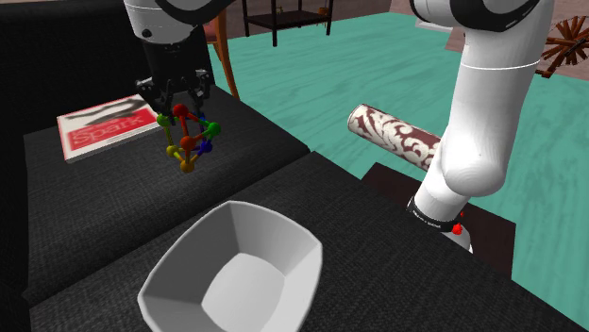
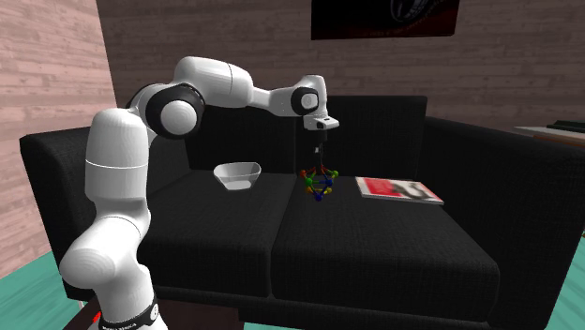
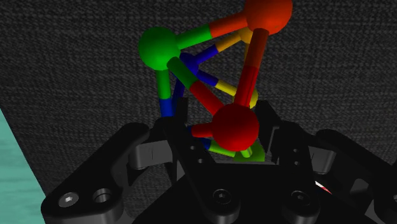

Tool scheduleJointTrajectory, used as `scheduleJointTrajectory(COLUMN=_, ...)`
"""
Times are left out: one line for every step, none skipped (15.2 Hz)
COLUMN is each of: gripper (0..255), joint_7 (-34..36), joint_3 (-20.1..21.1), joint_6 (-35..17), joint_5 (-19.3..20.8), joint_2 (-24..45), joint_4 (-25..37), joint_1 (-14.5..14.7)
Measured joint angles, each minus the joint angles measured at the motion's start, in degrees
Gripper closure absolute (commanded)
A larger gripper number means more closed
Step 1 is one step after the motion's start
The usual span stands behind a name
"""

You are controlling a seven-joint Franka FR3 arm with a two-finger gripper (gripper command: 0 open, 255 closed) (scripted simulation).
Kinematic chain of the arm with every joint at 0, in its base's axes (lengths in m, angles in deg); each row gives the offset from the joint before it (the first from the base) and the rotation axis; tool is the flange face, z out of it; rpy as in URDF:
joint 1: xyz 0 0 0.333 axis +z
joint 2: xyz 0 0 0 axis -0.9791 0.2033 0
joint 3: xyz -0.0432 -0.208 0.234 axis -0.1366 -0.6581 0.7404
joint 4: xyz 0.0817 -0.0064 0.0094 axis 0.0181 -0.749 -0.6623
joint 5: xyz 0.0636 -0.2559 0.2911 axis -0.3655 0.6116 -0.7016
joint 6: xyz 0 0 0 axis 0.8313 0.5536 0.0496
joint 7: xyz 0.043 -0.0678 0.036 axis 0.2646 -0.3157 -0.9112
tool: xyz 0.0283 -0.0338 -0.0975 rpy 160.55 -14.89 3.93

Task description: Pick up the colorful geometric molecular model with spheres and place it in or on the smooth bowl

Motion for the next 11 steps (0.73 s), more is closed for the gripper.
scheduleJointTrajectory(gripper=255, joint_7=-0.04, joint_3=0.02, joint_6=0.43, joint_5=-0.03, joint_2=0.00, joint_4=0.40, joint_1=0.02)
scheduleJointTrajectory(gripper=255, joint_7=-0.07, joint_3=0.04, joint_6=1.08, joint_5=-0.02, joint_2=0.07, joint_4=1.12, joint_1=0.09)
scheduleJointTrajectory(gripper=255, joint_7=-0.06, joint_3=0.08, joint_6=1.77, joint_5=-0.01, joint_2=0.10, joint_4=1.84, joint_1=0.18)
scheduleJointTrajectory(gripper=255, joint_7=-0.19, joint_3=0.09, joint_6=2.35, joint_5=-0.08, joint_2=0.00, joint_4=2.34, joint_1=0.15)
scheduleJointTrajectory(gripper=255, joint_7=-0.11, joint_3=0.13, joint_6=3.25, joint_5=0.04, joint_2=0.27, joint_4=3.49, joint_1=0.33)
scheduleJointTrajectory(gripper=255, joint_7=-0.13, joint_3=0.14, joint_6=4.00, joint_5=0.11, joint_2=0.46, joint_4=4.41, joint_1=0.42)
scheduleJointTrajectory(gripper=255, joint_7=-0.27, joint_3=0.14, joint_6=4.66, joint_5=0.05, joint_2=0.37, joint_4=5.00, joint_1=0.40)
scheduleJointTrajectory(gripper=255, joint_7=-0.13, joint_3=0.20, joint_6=5.60, joint_5=0.19, joint_2=0.67, joint_4=6.20, joint_1=0.63)
scheduleJointTrajectory(gripper=255, joint_7=-0.16, joint_3=0.23, joint_6=6.32, joint_5=0.23, joint_2=0.76, joint_4=7.00, joint_1=0.72)
scheduleJointTrajectory(gripper=255, joint_7=-0.28, joint_3=0.22, joint_6=7.02, joint_5=0.25, joint_2=0.85, joint_4=7.79, joint_1=0.74)
scheduleJointTrajectory(gripper=255, joint_7=-0.32, joint_3=0.23, joint_6=7.85, joint_5=0.34, joint_2=1.07, joint_4=8.83, joint_1=0.84)
